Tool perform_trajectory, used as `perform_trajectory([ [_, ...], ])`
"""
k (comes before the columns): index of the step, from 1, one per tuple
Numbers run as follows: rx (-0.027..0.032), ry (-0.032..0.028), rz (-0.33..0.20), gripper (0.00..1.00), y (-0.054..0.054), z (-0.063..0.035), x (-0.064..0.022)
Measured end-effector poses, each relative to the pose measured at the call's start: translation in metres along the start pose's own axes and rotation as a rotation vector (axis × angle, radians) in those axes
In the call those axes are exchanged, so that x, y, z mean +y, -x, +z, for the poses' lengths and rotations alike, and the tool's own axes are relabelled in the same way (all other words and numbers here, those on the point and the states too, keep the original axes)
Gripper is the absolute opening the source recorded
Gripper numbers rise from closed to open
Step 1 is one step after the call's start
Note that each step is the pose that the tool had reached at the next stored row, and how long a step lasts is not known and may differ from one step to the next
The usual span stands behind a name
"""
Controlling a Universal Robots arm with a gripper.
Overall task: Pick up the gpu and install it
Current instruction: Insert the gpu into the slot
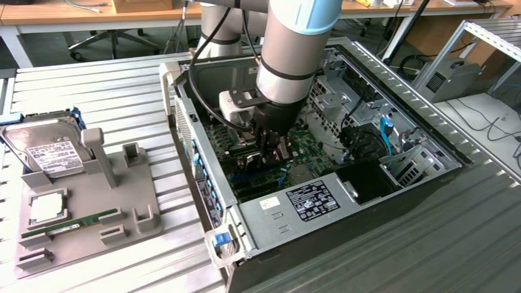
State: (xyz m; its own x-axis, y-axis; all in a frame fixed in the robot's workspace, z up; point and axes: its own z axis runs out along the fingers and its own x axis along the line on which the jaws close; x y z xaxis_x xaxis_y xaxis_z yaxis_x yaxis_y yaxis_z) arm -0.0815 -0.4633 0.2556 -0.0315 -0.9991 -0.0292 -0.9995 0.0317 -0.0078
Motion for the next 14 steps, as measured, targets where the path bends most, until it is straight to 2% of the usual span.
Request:
perform_trajectory([
  [14, 0.0000, 0.0000, 0.000, 0.27, 0.0000, 0.0000, 0.0000],
])
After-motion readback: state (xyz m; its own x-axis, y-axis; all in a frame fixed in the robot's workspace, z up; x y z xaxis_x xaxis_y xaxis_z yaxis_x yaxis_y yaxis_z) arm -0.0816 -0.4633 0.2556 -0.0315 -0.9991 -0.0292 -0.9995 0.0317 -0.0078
